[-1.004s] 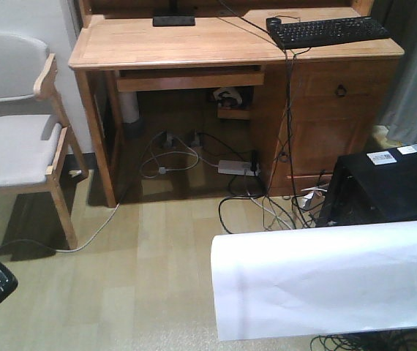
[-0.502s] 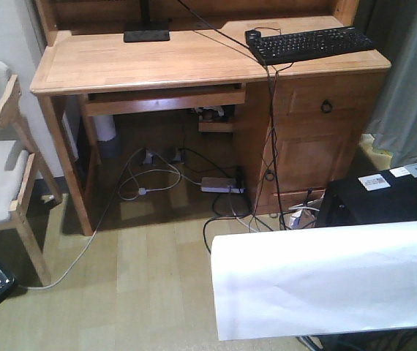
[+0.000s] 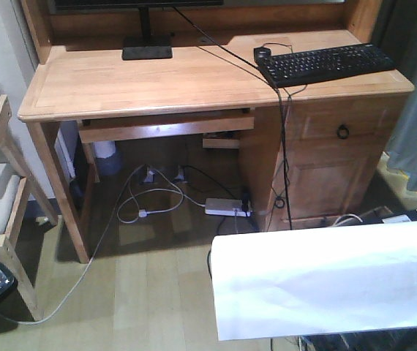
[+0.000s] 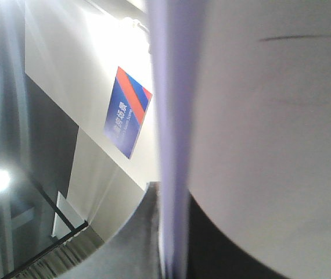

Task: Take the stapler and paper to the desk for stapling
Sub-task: 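Drive up to the desk in front of the black monitor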

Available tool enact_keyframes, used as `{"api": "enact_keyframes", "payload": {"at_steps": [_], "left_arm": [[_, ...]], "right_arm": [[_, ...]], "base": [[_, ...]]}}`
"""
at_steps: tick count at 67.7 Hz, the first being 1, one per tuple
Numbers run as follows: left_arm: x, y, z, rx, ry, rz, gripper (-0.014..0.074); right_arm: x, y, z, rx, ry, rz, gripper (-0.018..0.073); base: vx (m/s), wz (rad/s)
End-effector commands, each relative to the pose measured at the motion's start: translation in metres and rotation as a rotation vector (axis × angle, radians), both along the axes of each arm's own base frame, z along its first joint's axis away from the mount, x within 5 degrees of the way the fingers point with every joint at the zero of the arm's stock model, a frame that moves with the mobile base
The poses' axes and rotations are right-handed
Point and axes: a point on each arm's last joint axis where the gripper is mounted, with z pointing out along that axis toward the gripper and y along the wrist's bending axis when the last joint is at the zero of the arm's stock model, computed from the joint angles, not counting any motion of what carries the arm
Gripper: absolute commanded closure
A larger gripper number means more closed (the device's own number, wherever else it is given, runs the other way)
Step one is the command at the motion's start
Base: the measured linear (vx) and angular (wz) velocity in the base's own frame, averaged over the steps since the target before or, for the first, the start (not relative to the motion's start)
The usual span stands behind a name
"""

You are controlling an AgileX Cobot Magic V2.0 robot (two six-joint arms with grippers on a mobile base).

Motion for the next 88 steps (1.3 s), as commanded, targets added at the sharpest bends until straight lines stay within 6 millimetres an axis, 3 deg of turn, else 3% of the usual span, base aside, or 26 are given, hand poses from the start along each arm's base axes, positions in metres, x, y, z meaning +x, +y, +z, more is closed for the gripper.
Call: {"api": "enact_keyframes", "payload": {"at_steps": [1,88], "left_arm": [[0.0015,0.0008,0.0193,-0.095,-0.102,0.020,0.0603],[0.0015,0.0008,0.0193,-0.095,-0.102,0.020,0.0603]], "right_arm": [[-0.0019,0.0001,0.0024,0.011,-0.043,0.008,0.0561],[-0.0018,0.0001,0.0023,0.011,-0.042,0.008,0.0561]], "base": [[0.28,0.09],[0.23,0.07]]}}
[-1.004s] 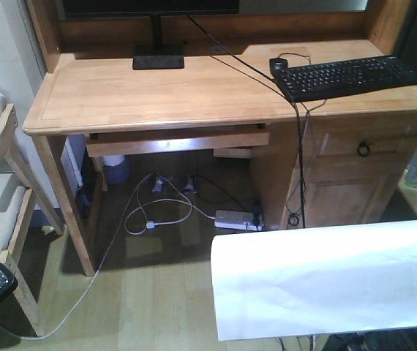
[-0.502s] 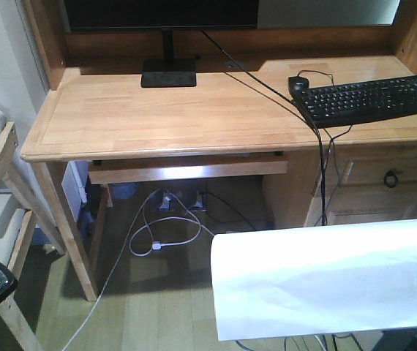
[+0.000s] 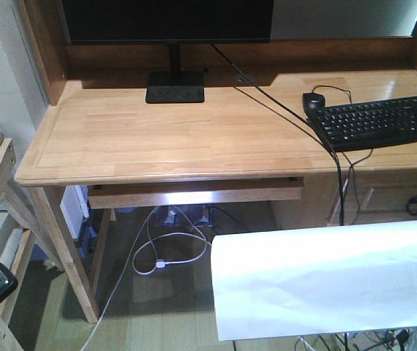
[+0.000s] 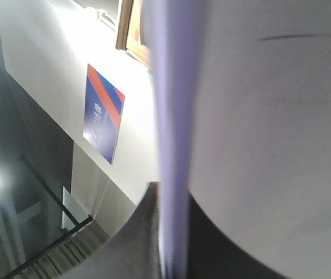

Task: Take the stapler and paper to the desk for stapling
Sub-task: 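Drive up to the desk in front of the black monitor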

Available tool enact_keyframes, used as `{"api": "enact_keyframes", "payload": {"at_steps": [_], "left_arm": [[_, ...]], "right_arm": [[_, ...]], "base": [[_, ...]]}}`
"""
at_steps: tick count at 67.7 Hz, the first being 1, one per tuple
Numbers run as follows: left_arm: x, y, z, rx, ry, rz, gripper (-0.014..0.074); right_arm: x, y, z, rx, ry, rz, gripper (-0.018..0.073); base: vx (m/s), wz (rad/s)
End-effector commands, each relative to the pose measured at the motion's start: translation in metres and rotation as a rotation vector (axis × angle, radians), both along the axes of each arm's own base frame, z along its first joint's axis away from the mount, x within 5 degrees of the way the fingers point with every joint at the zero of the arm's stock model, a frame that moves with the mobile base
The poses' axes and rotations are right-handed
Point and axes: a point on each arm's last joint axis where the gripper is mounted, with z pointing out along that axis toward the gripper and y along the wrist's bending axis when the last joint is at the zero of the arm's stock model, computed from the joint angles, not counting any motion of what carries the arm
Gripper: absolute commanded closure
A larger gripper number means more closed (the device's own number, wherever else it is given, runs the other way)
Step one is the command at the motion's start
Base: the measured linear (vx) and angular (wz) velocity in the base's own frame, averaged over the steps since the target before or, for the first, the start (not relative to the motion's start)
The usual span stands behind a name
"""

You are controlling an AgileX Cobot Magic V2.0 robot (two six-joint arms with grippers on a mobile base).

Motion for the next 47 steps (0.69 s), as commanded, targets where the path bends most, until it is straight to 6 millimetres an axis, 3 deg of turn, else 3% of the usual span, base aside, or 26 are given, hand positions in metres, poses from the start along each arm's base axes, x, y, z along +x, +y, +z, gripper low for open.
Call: {"api": "enact_keyframes", "payload": {"at_steps": [1,47], "left_arm": [[0.0015,0.0008,0.0193,-0.095,-0.102,0.020,0.0603],[0.0015,0.0008,0.0193,-0.095,-0.102,0.020,0.0603]], "right_arm": [[-0.0018,0.0001,0.0023,0.011,-0.042,0.008,0.0561],[-0.0018,0.0001,0.0023,0.011,-0.042,0.008,0.0561]], "base": [[0.18,0.09],[0.19,0.12]]}}
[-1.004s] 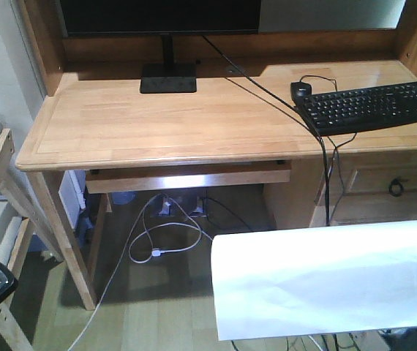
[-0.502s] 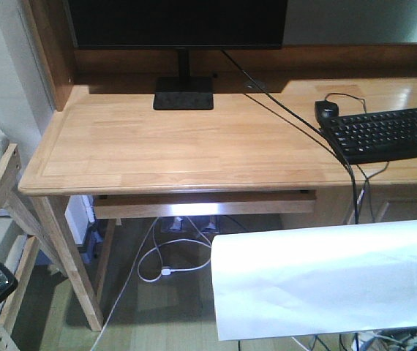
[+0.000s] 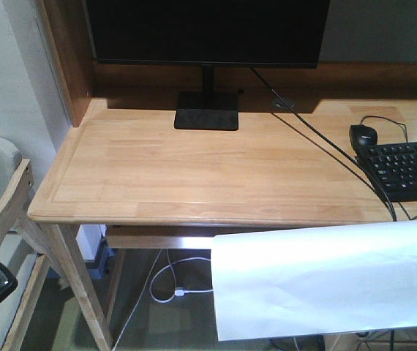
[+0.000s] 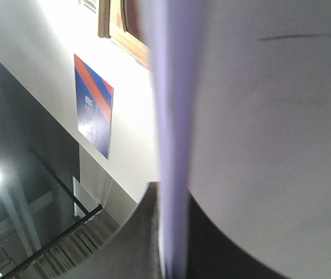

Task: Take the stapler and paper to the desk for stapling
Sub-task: 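Drive up to the desk in front of the black monitor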

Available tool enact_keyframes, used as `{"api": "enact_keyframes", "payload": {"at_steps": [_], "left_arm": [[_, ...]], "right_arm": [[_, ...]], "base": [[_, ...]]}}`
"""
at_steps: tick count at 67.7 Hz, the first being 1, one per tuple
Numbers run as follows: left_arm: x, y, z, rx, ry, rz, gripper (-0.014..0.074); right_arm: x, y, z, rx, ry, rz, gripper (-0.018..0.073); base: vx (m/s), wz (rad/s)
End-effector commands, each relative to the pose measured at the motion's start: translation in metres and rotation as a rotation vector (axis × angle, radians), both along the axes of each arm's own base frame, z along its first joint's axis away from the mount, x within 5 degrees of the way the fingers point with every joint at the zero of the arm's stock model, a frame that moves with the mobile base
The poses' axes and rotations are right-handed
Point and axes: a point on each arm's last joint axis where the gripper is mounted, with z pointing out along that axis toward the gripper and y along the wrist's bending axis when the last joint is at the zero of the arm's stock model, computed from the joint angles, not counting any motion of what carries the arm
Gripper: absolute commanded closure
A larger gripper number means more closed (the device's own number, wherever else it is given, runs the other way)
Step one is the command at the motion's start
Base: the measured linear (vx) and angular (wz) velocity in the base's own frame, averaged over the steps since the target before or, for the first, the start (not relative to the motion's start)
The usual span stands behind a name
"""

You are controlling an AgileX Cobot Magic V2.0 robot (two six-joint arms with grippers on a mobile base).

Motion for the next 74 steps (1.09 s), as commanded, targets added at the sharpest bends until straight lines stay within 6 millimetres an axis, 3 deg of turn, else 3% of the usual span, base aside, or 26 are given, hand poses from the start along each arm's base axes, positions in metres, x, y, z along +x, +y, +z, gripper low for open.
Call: {"api": "enact_keyframes", "payload": {"at_steps": [1,74], "left_arm": [[0.0015,0.0008,0.0193,-0.095,-0.102,0.020,0.0603],[0.0015,0.0008,0.0193,-0.095,-0.102,0.020,0.0603]], "right_arm": [[-0.0018,0.0001,0.0023,0.011,-0.042,0.008,0.0561],[-0.0018,0.0001,0.0023,0.011,-0.042,0.008,0.0561]], "base": [[0.19,0.06],[0.15,-0.03]]}}
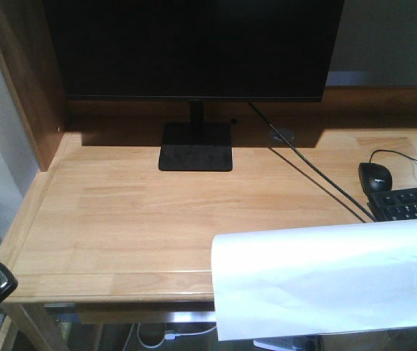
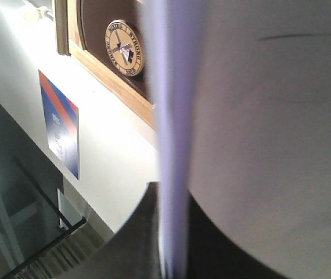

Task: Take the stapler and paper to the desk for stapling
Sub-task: 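Drive up to the desk in front of the black monitor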

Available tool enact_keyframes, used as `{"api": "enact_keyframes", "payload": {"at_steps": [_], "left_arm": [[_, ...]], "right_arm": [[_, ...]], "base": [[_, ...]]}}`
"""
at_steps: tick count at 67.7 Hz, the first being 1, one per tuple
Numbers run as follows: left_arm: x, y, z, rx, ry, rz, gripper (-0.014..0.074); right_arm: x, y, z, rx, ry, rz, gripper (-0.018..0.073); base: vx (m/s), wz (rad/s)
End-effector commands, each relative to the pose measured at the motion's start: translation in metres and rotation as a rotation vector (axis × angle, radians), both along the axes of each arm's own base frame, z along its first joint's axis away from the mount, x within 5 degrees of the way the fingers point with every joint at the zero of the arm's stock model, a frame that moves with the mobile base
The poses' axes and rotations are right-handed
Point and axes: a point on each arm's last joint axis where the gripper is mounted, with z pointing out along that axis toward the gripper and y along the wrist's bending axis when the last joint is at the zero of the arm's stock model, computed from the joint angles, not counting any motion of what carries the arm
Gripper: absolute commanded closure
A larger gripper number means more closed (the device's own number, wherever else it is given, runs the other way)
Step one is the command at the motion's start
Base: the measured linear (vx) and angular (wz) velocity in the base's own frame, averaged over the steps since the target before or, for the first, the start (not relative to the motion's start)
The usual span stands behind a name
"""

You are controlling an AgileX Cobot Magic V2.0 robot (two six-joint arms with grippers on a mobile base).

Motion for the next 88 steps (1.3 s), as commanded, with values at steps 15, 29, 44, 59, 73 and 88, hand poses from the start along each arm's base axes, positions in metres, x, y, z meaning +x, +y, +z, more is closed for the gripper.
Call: {"api": "enact_keyframes", "payload": {"at_steps": [15,29,44,59,73,88], "left_arm": [[0.0015,0.0008,0.0193,-0.095,-0.102,0.020,0.0603],[0.0015,0.0008,0.0193,-0.095,-0.102,0.020,0.0603],[0.0015,0.0008,0.0193,-0.095,-0.102,0.020,0.0603],[0.0015,0.0008,0.0193,-0.095,-0.102,0.020,0.0603],[0.0015,0.0008,0.0193,-0.095,-0.102,0.020,0.0603],[0.0015,0.0008,0.0193,-0.095,-0.102,0.020,0.0603]], "right_arm": [[-0.0018,0.0001,0.0023,0.011,-0.042,0.008,0.0561],[-0.0018,0.0001,0.0023,0.011,-0.042,0.008,0.0561],[-0.0018,0.0001,0.0023,0.011,-0.042,0.008,0.0561],[-0.0019,0.0001,0.0024,0.011,-0.043,0.008,0.0561],[-0.0018,0.0001,0.0023,0.011,-0.042,0.008,0.0561],[-0.0018,0.0001,0.0023,0.011,-0.042,0.008,0.0561]], "base": [[0.09,-0.04],[0.04,-0.01],[0.00,0.01],[0.00,0.00],[0.00,0.00],[0.00,0.00]]}}
